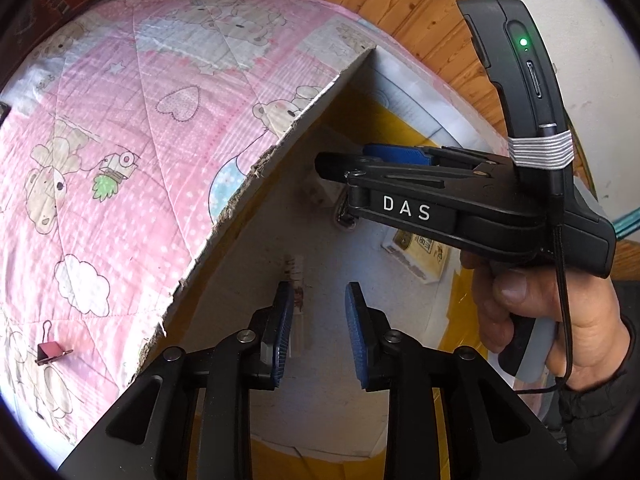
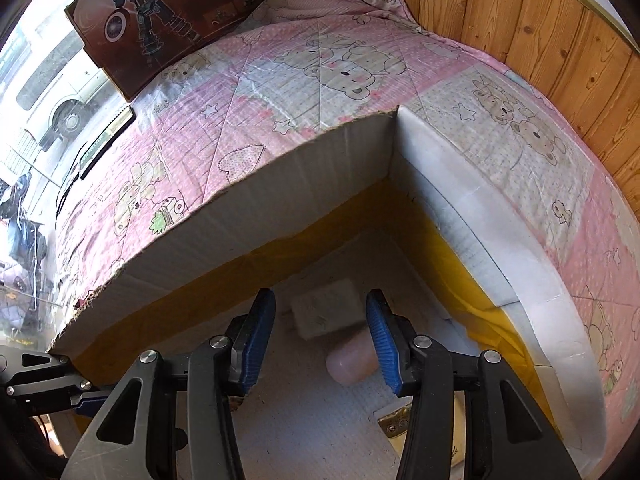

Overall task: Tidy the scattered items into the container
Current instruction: 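Lower both grippers into the box and open them, releasing lighter and charger, then withdraw both grippers from the box toward the remaining items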

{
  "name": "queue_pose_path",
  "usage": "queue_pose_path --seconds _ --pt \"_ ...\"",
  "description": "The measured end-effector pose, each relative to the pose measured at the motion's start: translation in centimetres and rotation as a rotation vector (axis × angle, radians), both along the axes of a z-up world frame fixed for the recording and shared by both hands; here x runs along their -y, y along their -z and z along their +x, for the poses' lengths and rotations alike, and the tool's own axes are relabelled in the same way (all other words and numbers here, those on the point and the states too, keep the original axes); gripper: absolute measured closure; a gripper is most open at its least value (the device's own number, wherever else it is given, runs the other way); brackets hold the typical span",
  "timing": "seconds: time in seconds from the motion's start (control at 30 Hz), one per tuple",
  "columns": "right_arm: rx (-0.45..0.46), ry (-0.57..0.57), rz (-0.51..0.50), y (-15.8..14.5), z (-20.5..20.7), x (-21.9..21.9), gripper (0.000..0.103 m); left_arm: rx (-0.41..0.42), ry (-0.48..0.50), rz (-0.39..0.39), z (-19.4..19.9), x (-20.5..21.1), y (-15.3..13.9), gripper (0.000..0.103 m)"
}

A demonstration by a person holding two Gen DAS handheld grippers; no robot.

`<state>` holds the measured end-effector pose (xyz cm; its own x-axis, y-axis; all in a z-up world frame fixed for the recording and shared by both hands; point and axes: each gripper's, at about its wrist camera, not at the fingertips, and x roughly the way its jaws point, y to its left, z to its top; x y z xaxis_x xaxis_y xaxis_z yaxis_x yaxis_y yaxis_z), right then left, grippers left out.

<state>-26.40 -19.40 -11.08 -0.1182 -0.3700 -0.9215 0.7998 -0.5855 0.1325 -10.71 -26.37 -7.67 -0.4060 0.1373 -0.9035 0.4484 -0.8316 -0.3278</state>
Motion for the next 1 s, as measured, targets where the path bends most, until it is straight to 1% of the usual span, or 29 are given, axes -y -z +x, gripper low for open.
queue_pose_path --seconds 0.1,0.2,0.37,0.53,0.8,1.0 --pt "0.013 0.025 -0.022 -0.5 -0.3 -0.6 0.054 -0.001 0.000 -0.003 0.4 -0.1 -0.1 0.072" --pt "0.007 0.030 -0.037 -1.4 0.0 -1.1 0.054 -0.002 -0.008 -0.003 0.9 -0.3 -0.3 0.071" --pt "0.007 0.041 -0.056 -3.0 0.6 -2.1 0.054 -0.011 -0.004 -0.023 1.6 -1.1 -1.0 0.071" --pt "0.007 0.034 -0.070 -4.1 1.9 -3.7 0.054 -0.035 0.015 -0.066 2.1 -2.5 -2.4 0.071" --pt "0.002 0.055 -0.110 -6.0 4.6 -7.2 0.054 -0.070 0.047 -0.144 3.8 -5.1 -4.9 0.071" --pt "-0.056 0.063 -0.151 -8.3 7.4 -9.9 0.054 -0.097 0.067 -0.177 5.3 -7.1 -6.4 0.071"
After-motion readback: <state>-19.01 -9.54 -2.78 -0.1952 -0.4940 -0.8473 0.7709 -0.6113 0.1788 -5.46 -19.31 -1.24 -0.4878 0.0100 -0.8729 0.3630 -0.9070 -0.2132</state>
